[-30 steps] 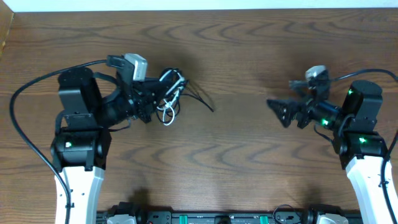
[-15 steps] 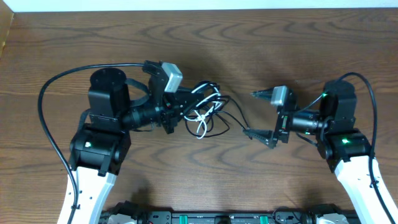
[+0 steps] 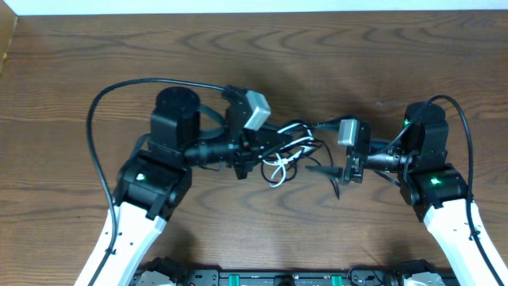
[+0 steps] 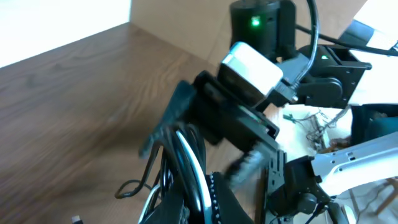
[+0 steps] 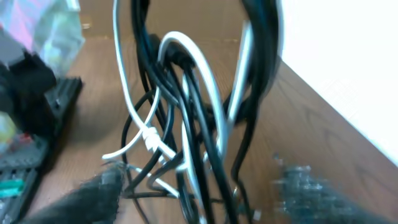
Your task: Untangle cables
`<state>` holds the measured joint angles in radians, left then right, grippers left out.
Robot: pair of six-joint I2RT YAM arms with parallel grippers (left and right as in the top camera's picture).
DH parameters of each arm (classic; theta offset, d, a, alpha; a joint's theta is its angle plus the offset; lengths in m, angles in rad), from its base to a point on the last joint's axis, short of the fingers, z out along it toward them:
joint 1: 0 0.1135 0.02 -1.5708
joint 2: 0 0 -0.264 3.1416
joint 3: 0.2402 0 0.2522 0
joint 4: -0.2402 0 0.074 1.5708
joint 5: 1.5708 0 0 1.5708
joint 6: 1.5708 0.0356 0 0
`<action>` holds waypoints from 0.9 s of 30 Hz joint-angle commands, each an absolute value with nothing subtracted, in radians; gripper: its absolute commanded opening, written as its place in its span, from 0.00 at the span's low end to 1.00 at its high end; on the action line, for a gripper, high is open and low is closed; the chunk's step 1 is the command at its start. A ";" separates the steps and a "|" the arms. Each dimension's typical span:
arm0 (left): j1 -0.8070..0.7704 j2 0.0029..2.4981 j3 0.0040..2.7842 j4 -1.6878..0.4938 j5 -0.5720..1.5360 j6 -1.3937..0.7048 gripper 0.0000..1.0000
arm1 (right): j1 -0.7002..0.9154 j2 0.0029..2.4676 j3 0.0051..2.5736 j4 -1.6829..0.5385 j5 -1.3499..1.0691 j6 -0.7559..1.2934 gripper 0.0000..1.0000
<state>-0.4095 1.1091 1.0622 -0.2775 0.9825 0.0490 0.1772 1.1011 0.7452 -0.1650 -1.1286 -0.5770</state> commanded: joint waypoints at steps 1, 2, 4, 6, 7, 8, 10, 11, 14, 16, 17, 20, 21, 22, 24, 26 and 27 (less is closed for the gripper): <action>-0.442 1.124 1.090 -0.244 1.002 0.047 0.07 | 0.184 1.100 0.754 -0.168 -1.140 -0.585 0.29; -0.445 1.126 1.090 -0.239 0.998 0.047 0.08 | 0.184 1.100 0.754 -0.168 -1.132 -0.585 0.17; -0.446 1.128 1.090 -0.233 0.975 0.047 0.08 | 0.184 1.100 0.754 -0.170 -1.121 -0.581 0.01; -0.445 1.128 1.090 -0.233 0.934 0.047 0.07 | 0.184 1.100 0.754 -0.175 -1.110 -0.580 0.01; -0.445 1.128 1.090 -0.233 0.916 0.047 0.07 | 0.184 1.100 0.754 -0.176 -1.101 -0.580 0.01; -0.445 1.128 1.090 -0.233 0.896 0.046 0.08 | 0.184 1.100 0.754 -0.176 -1.089 -0.573 0.01; -0.443 1.128 1.090 -0.233 0.839 0.017 0.08 | 0.184 1.100 0.754 -0.176 -1.047 -0.540 0.01; -0.441 1.128 1.090 -0.233 0.803 -0.005 0.07 | 0.184 1.100 0.754 -0.176 -1.029 -0.525 0.01; -0.429 1.128 1.090 -0.237 0.654 -0.084 0.08 | 0.183 1.100 0.754 -0.178 -0.979 -0.484 0.01; -0.421 1.128 1.090 -0.249 0.560 -0.136 0.08 | 0.183 1.100 0.754 -0.179 -0.971 -0.483 0.01; -0.418 1.128 1.090 -0.257 0.517 -0.161 0.07 | 0.182 1.100 0.754 -0.179 -0.971 -0.483 0.01; -0.408 1.128 1.090 -0.299 0.369 -0.250 0.07 | 0.182 1.100 0.754 -0.178 -0.971 -0.483 0.01; -0.409 1.128 1.090 -0.311 0.331 -0.268 0.07 | 0.182 1.100 0.754 -0.175 -0.971 -0.483 0.01; -0.409 1.128 1.090 -0.327 0.294 -0.279 0.07 | 0.182 1.100 0.754 -0.173 -0.971 -0.483 0.01; -0.409 1.128 1.090 -0.353 0.245 -0.284 0.08 | 0.182 1.100 0.754 -0.162 -0.971 -0.482 0.01; -0.409 1.128 1.090 -0.377 0.216 -0.283 0.08 | 0.179 1.100 0.754 -0.132 -0.971 -0.441 0.01; -0.409 1.128 1.090 -0.389 0.207 -0.283 0.07 | 0.175 1.100 0.754 -0.112 -0.971 -0.410 0.01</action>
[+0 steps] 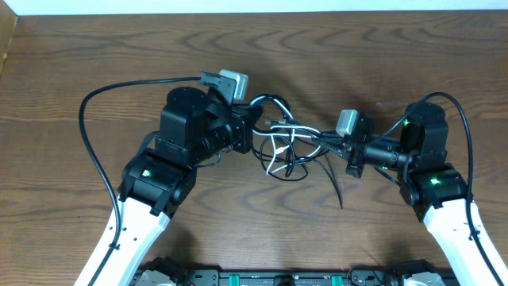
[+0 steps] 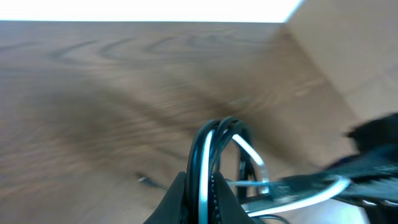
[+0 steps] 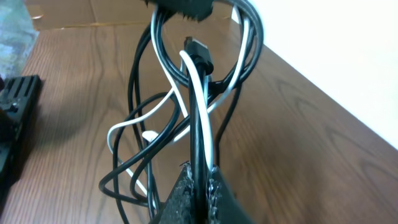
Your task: Untangle cables
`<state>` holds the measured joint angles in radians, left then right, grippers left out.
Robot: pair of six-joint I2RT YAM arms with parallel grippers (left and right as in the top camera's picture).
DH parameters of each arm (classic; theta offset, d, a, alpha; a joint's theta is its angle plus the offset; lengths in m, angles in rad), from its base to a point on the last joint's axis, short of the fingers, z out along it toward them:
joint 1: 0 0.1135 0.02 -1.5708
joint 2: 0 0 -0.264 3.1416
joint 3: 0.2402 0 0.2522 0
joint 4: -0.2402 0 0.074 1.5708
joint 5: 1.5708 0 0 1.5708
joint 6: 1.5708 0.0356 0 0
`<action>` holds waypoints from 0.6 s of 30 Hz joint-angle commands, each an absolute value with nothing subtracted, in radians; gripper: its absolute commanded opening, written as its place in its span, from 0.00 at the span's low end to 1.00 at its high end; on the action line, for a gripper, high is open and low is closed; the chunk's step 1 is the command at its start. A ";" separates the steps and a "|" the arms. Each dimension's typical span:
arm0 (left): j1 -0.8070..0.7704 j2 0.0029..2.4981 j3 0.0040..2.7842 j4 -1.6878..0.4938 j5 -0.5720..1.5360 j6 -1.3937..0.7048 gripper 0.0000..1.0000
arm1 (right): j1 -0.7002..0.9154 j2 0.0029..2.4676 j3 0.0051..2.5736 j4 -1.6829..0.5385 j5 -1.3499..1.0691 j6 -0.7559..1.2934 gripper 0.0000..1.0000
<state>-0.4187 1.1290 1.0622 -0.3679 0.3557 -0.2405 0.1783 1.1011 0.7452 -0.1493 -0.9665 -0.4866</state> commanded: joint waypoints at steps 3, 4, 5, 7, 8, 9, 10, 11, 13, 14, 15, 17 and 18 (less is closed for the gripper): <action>-0.409 1.128 1.090 -0.416 0.174 -0.283 0.07 | 0.151 1.100 0.754 -0.053 -0.971 -0.299 0.01; -0.409 1.128 1.090 -0.424 0.160 -0.282 0.08 | 0.138 1.100 0.754 -0.035 -0.971 -0.255 0.01; -0.409 1.128 1.090 -0.431 0.142 -0.283 0.07 | 0.128 1.100 0.754 -0.025 -0.971 -0.229 0.01; -0.409 1.128 1.090 -0.445 0.114 -0.283 0.08 | 0.104 1.100 0.754 -0.001 -0.971 -0.160 0.01; -0.409 1.128 1.090 -0.453 0.104 -0.283 0.08 | 0.092 1.100 0.754 0.010 -0.971 -0.126 0.01; -0.409 1.128 1.090 -0.461 0.096 -0.283 0.07 | 0.075 1.100 0.754 0.025 -0.971 -0.078 0.01; -0.409 1.128 1.090 -0.468 0.092 -0.282 0.08 | 0.063 1.100 0.754 0.036 -0.971 -0.044 0.01; -0.409 1.128 1.090 -0.475 0.092 -0.282 0.08 | 0.048 1.100 0.754 0.050 -0.971 0.001 0.01; -0.409 1.130 1.090 -0.487 0.092 -0.282 0.08 | 0.029 1.100 0.754 0.073 -0.971 0.075 0.01; -0.409 1.130 1.090 -0.493 0.092 -0.281 0.07 | 0.018 1.100 0.754 0.085 -0.971 0.112 0.01; -0.409 1.130 1.090 -0.499 0.092 -0.270 0.07 | 0.012 1.100 0.754 0.090 -0.971 0.134 0.01; -0.409 1.130 1.090 -0.510 0.082 -0.256 0.07 | -0.003 1.100 0.754 0.094 -0.970 0.170 0.01; -0.409 1.130 1.090 -0.516 0.068 -0.257 0.08 | -0.009 1.100 0.754 0.093 -0.970 0.180 0.01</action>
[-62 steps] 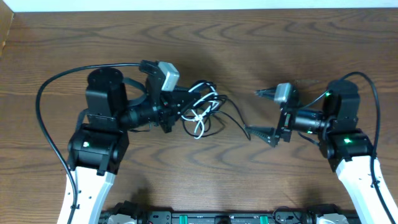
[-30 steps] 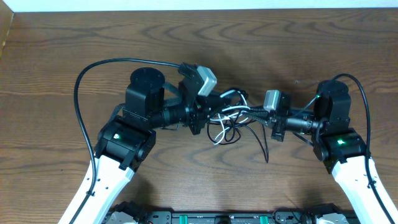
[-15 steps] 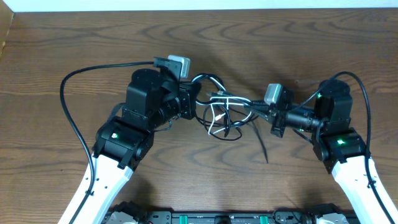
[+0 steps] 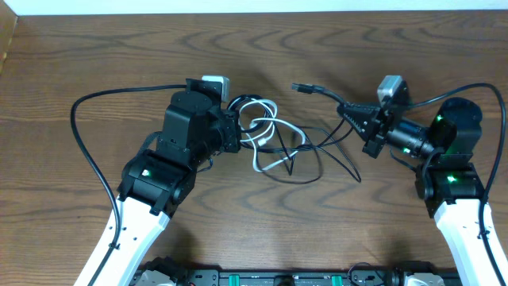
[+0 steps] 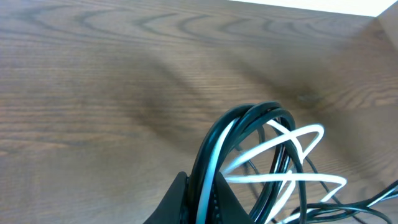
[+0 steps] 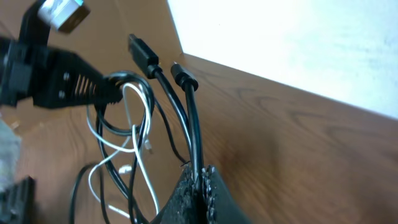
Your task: Untangle cables
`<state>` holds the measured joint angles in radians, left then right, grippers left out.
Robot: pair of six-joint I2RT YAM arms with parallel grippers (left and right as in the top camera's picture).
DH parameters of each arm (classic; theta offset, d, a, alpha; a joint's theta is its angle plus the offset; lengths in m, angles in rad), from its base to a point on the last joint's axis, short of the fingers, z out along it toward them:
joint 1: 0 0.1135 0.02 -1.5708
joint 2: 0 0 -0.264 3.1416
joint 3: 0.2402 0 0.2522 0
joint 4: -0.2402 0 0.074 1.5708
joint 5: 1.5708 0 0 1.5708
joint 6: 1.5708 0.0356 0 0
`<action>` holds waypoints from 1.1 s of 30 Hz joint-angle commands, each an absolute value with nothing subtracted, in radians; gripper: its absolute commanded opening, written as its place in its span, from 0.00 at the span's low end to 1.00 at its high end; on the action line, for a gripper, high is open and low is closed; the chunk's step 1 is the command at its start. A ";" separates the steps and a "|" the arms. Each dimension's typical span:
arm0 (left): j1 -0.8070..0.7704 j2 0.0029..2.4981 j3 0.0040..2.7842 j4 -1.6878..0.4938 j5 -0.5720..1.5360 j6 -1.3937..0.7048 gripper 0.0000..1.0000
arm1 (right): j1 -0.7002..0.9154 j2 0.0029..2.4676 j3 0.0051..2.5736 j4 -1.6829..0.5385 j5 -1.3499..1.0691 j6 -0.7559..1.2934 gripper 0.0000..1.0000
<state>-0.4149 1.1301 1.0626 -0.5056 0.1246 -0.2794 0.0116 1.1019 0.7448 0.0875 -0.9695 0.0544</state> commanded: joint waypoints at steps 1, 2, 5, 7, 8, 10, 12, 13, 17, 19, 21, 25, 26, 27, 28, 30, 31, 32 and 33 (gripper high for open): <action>-0.409 1.130 1.090 -0.519 0.061 -0.257 0.07 | -0.014 1.100 0.754 0.089 -0.970 0.183 0.01; -0.409 1.130 1.090 -0.519 0.061 -0.257 0.08 | -0.018 1.100 0.754 0.085 -0.970 0.183 0.01; -0.409 1.130 1.090 -0.511 0.076 -0.257 0.08 | -0.021 1.100 0.754 0.066 -0.959 0.182 0.09; -0.409 1.130 1.090 -0.503 0.113 -0.256 0.07 | -0.021 1.100 0.754 0.060 -0.959 0.182 0.36; -0.409 1.130 1.090 -0.492 0.144 -0.256 0.08 | -0.021 1.100 0.754 0.059 -0.960 0.181 0.47; -0.409 1.130 1.090 -0.467 0.213 -0.241 0.07 | -0.021 1.100 0.754 0.057 -0.960 0.178 0.77; -0.409 1.130 1.090 -0.437 0.313 -0.183 0.08 | -0.019 1.100 0.754 0.052 -0.960 0.173 0.85; -0.409 1.130 1.090 -0.421 0.363 -0.159 0.08 | -0.018 1.100 0.754 0.049 -0.960 0.162 0.87; -0.409 1.130 1.090 -0.361 0.530 -0.123 0.08 | -0.018 1.100 0.754 0.017 -0.967 0.107 0.90; -0.409 1.130 1.090 -0.333 0.587 -0.123 0.08 | -0.018 1.100 0.754 0.001 -0.999 0.051 0.90; -0.409 1.130 1.090 -0.307 0.637 -0.123 0.08 | -0.018 1.100 0.754 -0.012 -1.052 -0.015 0.94; -0.409 1.130 1.090 -0.262 0.742 -0.124 0.07 | -0.016 1.100 0.754 -0.019 -1.182 -0.133 0.96; -0.409 1.130 1.090 -0.245 0.780 -0.124 0.08 | -0.011 1.100 0.754 -0.019 -1.207 -0.161 0.96; -0.409 1.130 1.090 -0.231 0.809 -0.125 0.08 | -0.004 1.100 0.754 -0.019 -1.224 -0.184 0.96; -0.409 1.130 1.090 -0.215 0.844 -0.125 0.07 | 0.005 1.100 0.754 -0.019 -1.236 -0.206 0.96; -0.412 1.130 1.090 -0.184 0.885 -0.134 0.08 | 0.029 1.100 0.754 -0.019 -1.241 -0.239 0.98; -0.414 1.130 1.090 -0.176 0.891 -0.136 0.07 | 0.045 1.100 0.754 -0.019 -1.241 -0.258 0.98; -0.417 1.130 1.090 -0.173 0.890 -0.136 0.07 | 0.057 1.100 0.754 -0.019 -1.241 -0.275 0.99; -0.418 1.130 1.090 -0.172 0.890 -0.136 0.08 | 0.073 1.100 0.754 -0.018 -1.241 -0.296 0.99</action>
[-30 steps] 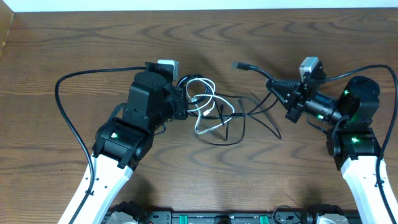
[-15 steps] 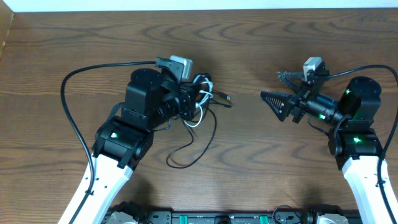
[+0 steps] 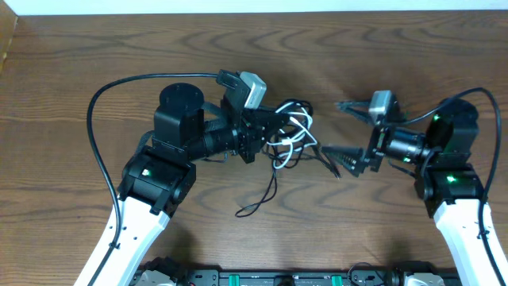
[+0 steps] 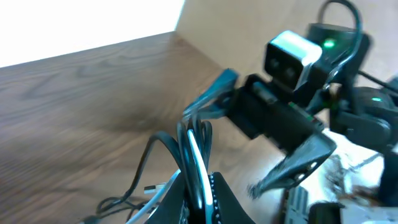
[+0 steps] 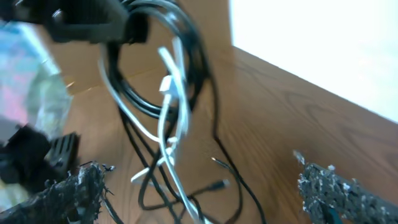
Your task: Untangle cables
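A tangle of black and white cables hangs from my left gripper, which is shut on it above the table's middle. In the left wrist view the fingers pinch black and white strands. One black cable end trails down onto the wood. My right gripper faces the tangle from the right, open wide and holding nothing. In the right wrist view the bundle hangs ahead of the open gripper, between its spread fingertips.
The wooden table ends at a white wall along the back. The left arm's own black lead loops out to the left. A black equipment rail runs along the front edge. A cardboard edge stands at far left.
My right gripper was shut on black cables out to the right; now it is open, empty and closer to the tangle. My left gripper, still holding the bundle, has moved right.
First both grippers were close together at the tangle, the right one open. Then the right was shut on a strand. Then the arms stood apart with cables stretched between them. Now the right has let go and the bundle hangs from the left alone.
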`<state>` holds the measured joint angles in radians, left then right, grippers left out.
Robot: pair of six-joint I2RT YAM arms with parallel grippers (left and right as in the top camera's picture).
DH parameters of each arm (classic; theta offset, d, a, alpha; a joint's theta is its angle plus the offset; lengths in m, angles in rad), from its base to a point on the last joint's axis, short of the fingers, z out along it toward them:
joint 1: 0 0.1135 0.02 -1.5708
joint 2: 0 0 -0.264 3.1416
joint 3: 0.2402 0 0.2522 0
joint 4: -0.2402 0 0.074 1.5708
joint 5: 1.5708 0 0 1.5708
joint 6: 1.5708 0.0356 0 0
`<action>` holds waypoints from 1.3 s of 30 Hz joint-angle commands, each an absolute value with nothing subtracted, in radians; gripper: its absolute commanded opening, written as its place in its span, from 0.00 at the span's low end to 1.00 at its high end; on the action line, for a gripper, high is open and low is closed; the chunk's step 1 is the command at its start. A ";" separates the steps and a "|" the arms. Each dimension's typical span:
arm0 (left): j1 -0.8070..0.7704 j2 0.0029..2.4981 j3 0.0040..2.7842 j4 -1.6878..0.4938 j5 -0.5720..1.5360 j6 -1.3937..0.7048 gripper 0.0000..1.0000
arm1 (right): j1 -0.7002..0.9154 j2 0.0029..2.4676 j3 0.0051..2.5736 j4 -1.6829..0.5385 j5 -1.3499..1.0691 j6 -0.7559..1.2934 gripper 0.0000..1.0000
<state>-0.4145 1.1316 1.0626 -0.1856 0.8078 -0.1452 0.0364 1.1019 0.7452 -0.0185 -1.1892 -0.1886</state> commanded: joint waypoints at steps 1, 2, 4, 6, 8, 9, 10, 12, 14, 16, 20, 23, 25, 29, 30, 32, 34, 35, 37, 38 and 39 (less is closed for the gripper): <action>-0.418 1.130 1.090 -0.173 0.891 -0.136 0.08 | 0.086 1.100 0.754 -0.018 -1.241 -0.314 0.99; -0.420 1.130 1.090 -0.173 0.891 -0.136 0.08 | 0.099 1.100 0.754 -0.018 -1.240 -0.331 0.99; -0.427 1.130 1.090 -0.172 0.891 -0.136 0.08 | 0.118 1.100 0.754 -0.018 -1.238 -0.358 0.99; -0.440 1.130 1.090 -0.168 0.891 -0.140 0.08 | 0.133 1.100 0.754 -0.018 -1.219 -0.368 0.99; -0.457 1.130 1.090 -0.157 0.891 -0.148 0.08 | 0.142 1.100 0.754 -0.020 -1.184 -0.368 0.97; -0.463 1.130 1.090 -0.150 0.894 -0.152 0.08 | 0.144 1.100 0.753 -0.020 -1.176 -0.368 0.95; -0.470 1.130 1.090 -0.140 0.905 -0.152 0.08 | 0.146 1.100 0.753 -0.025 -1.173 -0.368 0.95; -0.478 1.130 1.090 -0.122 0.920 -0.150 0.08 | 0.146 1.100 0.753 -0.041 -1.172 -0.369 0.97; -0.479 1.130 1.090 -0.112 0.919 -0.150 0.08 | 0.146 1.100 0.753 -0.059 -1.172 -0.390 0.88; -0.477 1.130 1.090 -0.110 0.913 -0.150 0.08 | 0.146 1.100 0.753 -0.073 -1.173 -0.414 0.67; -0.477 1.130 1.090 -0.106 0.912 -0.150 0.07 | 0.146 1.100 0.753 -0.094 -1.147 -0.414 0.27; -0.476 1.130 1.090 -0.107 0.892 -0.150 0.08 | 0.145 1.100 0.753 -0.110 -1.113 -0.413 0.02; -0.474 1.130 1.090 -0.119 0.833 -0.150 0.07 | 0.142 1.100 0.753 -0.110 -1.109 -0.413 0.01; -0.474 1.130 1.090 -0.223 0.535 -0.115 0.07 | 0.134 1.100 0.753 -0.108 -1.109 -0.413 0.01; -0.474 1.130 1.090 -0.265 0.420 -0.116 0.08 | 0.129 1.100 0.753 -0.108 -1.109 -0.413 0.01; -0.474 1.130 1.090 -0.348 0.193 -0.116 0.08 | 0.118 1.100 0.753 -0.108 -1.109 -0.412 0.01; -0.474 1.130 1.090 -0.418 0.012 -0.117 0.07 | 0.105 1.100 0.753 -0.107 -1.109 -0.400 0.01; -0.474 1.130 1.090 -0.445 -0.052 -0.117 0.08 | 0.099 1.100 0.753 -0.105 -1.109 -0.392 0.01; -0.474 1.130 1.090 -0.480 -0.125 -0.118 0.08 | 0.089 1.100 0.753 -0.104 -1.109 -0.389 0.01; -0.474 1.130 1.090 -0.490 -0.133 -0.119 0.08 | 0.084 1.100 0.753 -0.104 -1.109 -0.388 0.01; -0.474 1.130 1.090 -0.493 -0.131 -0.123 0.08 | 0.081 1.100 0.753 -0.104 -1.108 -0.380 0.01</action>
<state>-0.4789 1.1316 1.0676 -0.4858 0.0902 -0.1299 0.0940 1.1019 0.7452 -0.1059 -1.1015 -0.3992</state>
